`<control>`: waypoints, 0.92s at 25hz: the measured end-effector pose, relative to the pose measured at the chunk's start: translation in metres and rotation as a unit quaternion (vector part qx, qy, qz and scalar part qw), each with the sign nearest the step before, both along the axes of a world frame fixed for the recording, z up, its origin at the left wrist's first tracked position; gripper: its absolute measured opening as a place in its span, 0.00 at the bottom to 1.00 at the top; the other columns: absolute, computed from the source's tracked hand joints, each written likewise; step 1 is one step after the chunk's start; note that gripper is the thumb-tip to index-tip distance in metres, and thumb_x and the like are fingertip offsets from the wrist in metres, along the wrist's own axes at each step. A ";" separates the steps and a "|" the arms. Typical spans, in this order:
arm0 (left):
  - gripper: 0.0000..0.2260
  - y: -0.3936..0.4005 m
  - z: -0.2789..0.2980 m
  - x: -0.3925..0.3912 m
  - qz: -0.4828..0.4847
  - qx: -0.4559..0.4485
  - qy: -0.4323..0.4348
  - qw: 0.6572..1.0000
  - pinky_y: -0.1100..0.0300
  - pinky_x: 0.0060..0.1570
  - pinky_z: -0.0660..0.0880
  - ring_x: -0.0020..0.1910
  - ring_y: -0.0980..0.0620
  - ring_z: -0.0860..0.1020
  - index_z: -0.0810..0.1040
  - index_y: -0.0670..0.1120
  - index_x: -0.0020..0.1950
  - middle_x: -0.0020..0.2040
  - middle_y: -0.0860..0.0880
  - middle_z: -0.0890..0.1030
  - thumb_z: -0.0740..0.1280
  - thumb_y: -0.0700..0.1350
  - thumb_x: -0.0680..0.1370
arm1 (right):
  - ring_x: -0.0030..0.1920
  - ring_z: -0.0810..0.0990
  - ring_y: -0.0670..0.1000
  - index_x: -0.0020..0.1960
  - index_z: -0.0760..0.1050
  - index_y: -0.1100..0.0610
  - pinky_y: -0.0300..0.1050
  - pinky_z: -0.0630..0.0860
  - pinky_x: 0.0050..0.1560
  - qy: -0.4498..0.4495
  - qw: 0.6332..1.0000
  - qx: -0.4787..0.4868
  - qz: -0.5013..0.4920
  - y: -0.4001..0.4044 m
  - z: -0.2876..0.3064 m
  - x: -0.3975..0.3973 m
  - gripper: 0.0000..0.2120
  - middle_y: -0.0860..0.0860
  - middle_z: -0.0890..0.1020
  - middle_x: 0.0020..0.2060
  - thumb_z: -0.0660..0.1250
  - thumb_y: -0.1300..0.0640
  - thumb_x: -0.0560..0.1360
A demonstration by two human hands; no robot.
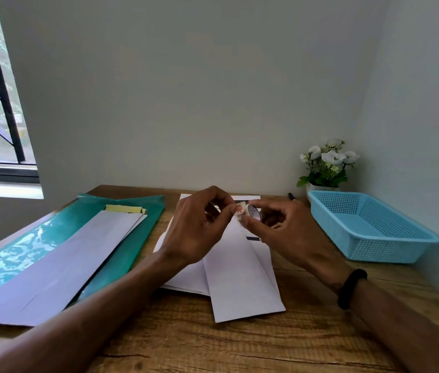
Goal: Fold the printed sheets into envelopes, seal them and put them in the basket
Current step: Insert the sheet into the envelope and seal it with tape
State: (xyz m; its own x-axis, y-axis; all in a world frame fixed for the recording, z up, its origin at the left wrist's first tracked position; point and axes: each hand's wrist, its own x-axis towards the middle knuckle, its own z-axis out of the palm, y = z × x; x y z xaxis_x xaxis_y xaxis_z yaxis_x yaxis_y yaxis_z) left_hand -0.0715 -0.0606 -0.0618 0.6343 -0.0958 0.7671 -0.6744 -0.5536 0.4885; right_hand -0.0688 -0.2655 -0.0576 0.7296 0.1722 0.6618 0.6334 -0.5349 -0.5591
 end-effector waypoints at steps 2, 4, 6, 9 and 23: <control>0.06 -0.001 0.001 0.000 -0.003 -0.031 0.041 0.999 0.66 0.35 0.79 0.37 0.56 0.83 0.81 0.48 0.52 0.43 0.57 0.83 0.71 0.49 0.81 | 0.43 0.84 0.38 0.59 0.86 0.51 0.32 0.80 0.36 -0.002 1.000 -0.016 -0.018 -0.005 0.000 0.002 0.19 0.39 0.84 0.41 0.76 0.42 0.74; 0.07 0.001 0.004 0.002 0.000 -0.092 0.088 0.992 0.65 0.34 0.80 0.37 0.56 0.84 0.81 0.48 0.52 0.43 0.55 0.84 0.71 0.51 0.80 | 0.41 0.84 0.39 0.54 0.85 0.46 0.34 0.82 0.38 0.010 0.998 -0.034 -0.052 -0.011 0.001 0.002 0.13 0.35 0.83 0.39 0.76 0.41 0.73; 0.09 0.004 0.007 0.002 -0.009 -0.172 0.148 0.974 0.65 0.34 0.80 0.36 0.55 0.84 0.83 0.48 0.51 0.43 0.52 0.85 0.74 0.52 0.78 | 0.39 0.84 0.41 0.47 0.85 0.48 0.40 0.83 0.40 0.024 0.991 -0.058 -0.116 -0.019 0.002 0.005 0.09 0.38 0.84 0.37 0.76 0.42 0.74; 0.11 0.008 0.009 0.000 -0.037 -0.246 0.197 0.948 0.64 0.38 0.81 0.38 0.54 0.84 0.84 0.48 0.52 0.44 0.50 0.86 0.77 0.53 0.75 | 0.42 0.83 0.48 0.50 0.86 0.55 0.47 0.82 0.46 0.079 0.965 -0.131 -0.215 -0.033 -0.002 0.019 0.14 0.50 0.87 0.43 0.75 0.45 0.74; 0.11 -0.003 0.014 -0.011 -0.099 -0.122 0.216 0.964 0.60 0.47 0.84 0.44 0.55 0.85 0.86 0.51 0.62 0.55 0.55 0.87 0.69 0.42 0.83 | 0.47 0.82 0.52 0.57 0.86 0.53 0.44 0.80 0.44 0.285 0.919 0.266 0.061 -0.003 -0.001 0.012 0.29 0.55 0.87 0.50 0.79 0.38 0.62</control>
